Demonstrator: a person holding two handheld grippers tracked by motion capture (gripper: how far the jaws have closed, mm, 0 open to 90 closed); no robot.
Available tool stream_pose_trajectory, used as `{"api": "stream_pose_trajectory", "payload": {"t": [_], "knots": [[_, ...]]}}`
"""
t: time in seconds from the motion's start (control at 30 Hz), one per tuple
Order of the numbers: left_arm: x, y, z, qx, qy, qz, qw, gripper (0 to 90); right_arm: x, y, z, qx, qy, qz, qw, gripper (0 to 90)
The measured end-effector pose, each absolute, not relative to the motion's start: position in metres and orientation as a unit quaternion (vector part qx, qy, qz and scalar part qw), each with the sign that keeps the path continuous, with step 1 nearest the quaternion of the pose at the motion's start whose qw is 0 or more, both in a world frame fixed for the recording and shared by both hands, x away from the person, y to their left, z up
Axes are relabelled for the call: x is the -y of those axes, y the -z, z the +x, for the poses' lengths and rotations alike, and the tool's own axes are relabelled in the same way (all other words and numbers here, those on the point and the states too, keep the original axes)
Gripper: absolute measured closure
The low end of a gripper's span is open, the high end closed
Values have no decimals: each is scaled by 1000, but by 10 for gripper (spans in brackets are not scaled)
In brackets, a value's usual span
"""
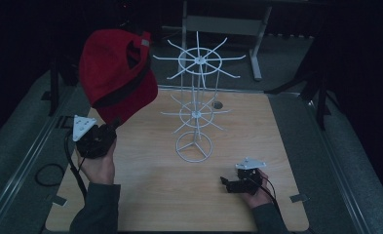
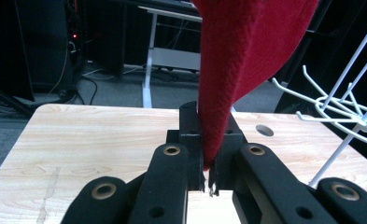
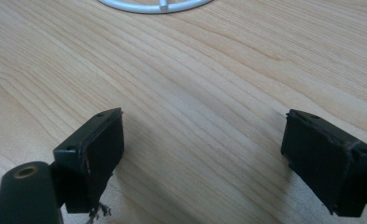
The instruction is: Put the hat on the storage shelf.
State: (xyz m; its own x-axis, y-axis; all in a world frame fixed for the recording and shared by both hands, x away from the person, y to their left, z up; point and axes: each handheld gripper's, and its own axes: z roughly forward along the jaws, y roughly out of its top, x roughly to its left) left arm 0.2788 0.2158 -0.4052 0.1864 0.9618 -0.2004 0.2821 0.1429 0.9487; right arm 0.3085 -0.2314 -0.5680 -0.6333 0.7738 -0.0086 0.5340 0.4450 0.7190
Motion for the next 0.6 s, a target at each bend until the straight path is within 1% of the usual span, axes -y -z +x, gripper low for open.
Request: {"api": "stream_pose_trajectory", "payload": {"t": [0.6], "knots": [[-214, 396, 272, -537, -321, 562, 541, 863, 231, 568, 309, -833, -351, 392, 171, 131]]}}
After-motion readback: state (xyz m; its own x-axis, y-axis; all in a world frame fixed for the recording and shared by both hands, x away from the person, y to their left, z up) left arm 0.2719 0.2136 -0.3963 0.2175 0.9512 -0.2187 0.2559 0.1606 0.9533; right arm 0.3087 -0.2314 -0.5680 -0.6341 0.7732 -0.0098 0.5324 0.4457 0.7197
